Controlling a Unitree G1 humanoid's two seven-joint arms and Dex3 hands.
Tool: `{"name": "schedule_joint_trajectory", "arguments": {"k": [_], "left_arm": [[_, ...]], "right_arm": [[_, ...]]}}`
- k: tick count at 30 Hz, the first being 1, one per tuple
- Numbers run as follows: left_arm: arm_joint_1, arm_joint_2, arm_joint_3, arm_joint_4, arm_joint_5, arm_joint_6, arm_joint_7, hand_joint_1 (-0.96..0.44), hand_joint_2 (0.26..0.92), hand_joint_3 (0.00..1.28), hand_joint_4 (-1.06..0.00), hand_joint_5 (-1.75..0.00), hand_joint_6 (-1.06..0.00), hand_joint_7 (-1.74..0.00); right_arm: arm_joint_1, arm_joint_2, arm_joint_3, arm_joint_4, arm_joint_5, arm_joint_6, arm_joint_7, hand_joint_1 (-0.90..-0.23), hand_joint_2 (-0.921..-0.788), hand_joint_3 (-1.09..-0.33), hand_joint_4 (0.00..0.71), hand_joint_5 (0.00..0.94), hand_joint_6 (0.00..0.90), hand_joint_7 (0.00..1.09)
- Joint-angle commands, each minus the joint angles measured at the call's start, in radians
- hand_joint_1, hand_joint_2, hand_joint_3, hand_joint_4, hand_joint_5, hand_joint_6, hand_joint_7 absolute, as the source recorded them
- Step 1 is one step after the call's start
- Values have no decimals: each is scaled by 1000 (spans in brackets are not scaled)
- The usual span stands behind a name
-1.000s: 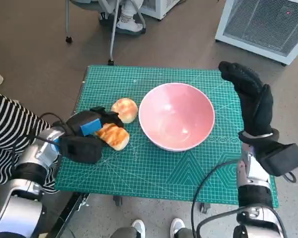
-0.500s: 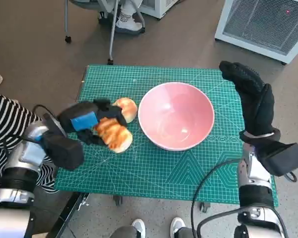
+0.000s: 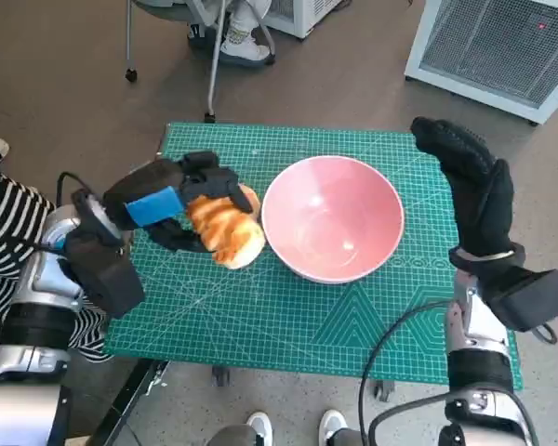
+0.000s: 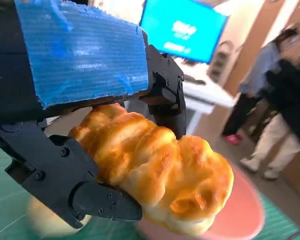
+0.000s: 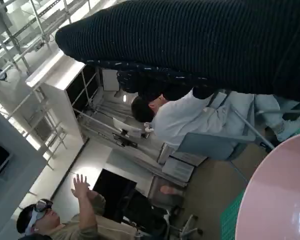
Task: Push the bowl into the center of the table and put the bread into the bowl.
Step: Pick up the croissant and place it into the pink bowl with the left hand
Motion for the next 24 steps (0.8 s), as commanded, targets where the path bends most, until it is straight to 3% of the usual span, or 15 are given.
{"name": "schedule_joint_trajectory", "arguments": {"k": [1,12,17,24], "left_arm": [[-70,-43,3,-43,18,20,24,-2,895,233,-594,-1330,-459,-1295],[-205,-186,-68,82,143,76,103,-1,920,64,-736,-1158,-590,-1160],[-270,-238,-114,194,213,97,148,-1,918,48,-753,-1166,-623,-1100],[-348,-313,-173,366,272,143,155,0,920,38,-778,-1082,-605,-1174]], "right_arm": [[29,-4,-3,1,11,15,6,-730,-921,-761,150,0,83,393],[37,-3,-11,6,18,6,8,-731,-921,-761,142,0,77,398],[43,-6,-13,1,16,3,5,-731,-921,-761,136,0,68,399],[52,-8,-19,-9,13,1,-1,-732,-921,-761,127,0,60,402]]}}
